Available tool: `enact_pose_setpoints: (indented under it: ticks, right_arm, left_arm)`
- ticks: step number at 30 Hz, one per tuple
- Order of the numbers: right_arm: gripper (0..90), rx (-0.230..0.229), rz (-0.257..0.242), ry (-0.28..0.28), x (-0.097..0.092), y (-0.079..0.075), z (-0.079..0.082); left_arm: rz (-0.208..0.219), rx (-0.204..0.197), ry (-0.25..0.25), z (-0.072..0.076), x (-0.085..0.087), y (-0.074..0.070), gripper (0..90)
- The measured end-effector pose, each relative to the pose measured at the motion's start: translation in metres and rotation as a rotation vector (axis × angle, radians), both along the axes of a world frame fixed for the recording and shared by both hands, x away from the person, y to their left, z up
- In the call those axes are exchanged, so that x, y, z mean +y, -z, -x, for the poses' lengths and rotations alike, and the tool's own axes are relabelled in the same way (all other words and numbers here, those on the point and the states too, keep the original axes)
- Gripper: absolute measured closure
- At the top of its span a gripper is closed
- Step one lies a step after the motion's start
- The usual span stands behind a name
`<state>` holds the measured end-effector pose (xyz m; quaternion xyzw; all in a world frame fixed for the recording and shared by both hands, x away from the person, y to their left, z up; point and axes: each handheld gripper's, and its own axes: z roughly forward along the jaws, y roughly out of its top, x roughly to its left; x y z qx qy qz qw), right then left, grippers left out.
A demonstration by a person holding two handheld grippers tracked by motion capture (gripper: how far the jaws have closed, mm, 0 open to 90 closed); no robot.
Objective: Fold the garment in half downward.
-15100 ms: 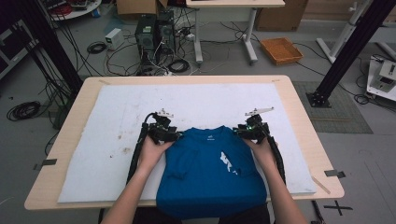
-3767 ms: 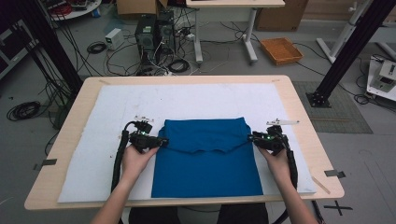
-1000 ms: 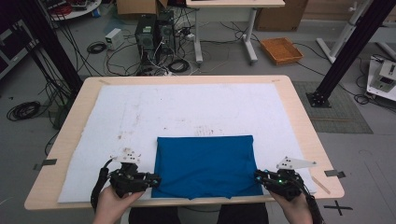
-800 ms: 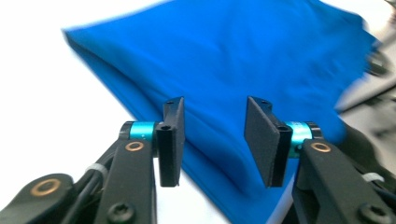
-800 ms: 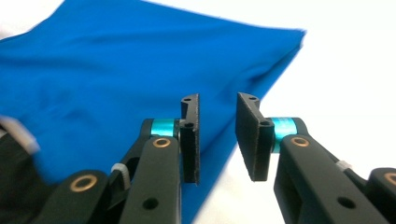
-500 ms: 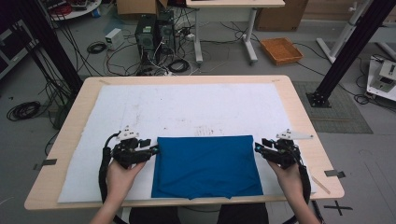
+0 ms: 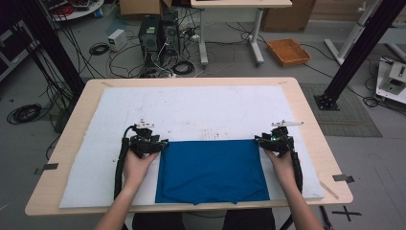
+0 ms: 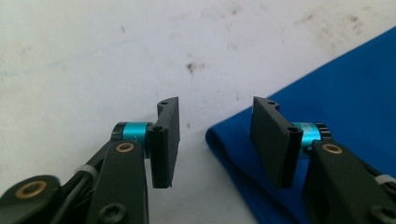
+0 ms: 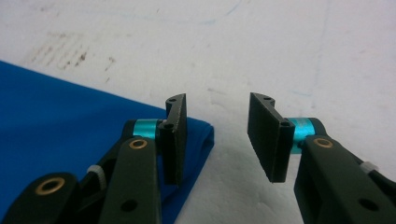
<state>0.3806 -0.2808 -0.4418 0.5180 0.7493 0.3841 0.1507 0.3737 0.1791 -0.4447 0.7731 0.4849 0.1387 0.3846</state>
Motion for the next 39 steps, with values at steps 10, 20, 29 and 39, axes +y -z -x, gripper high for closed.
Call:
enact_pose_setpoints:
  ticks: [10,20,29,39]
  right_arm:
    - [85.5,-0.015,0.071,-0.088,0.005,0.005,0.002]
    - [87.2,-0.026,0.073,-0.096,-0.002,-0.004,-0.019]
    - [87.2,-0.032,0.093,-0.065,-0.003,-0.006,-0.045]
    - [80.1,-0.036,0.096,-0.053,-0.004,-0.004,-0.049]
  left_arm:
    - [-0.040,-0.050,0.055,0.008,-0.006,0.001,85.2]
    - [-0.037,-0.070,0.057,-0.012,-0.006,-0.002,86.3]
    - [-0.027,-0.083,0.037,-0.039,-0.012,-0.005,86.2]
    - [-0.020,-0.105,0.008,-0.042,-0.013,-0.005,83.5]
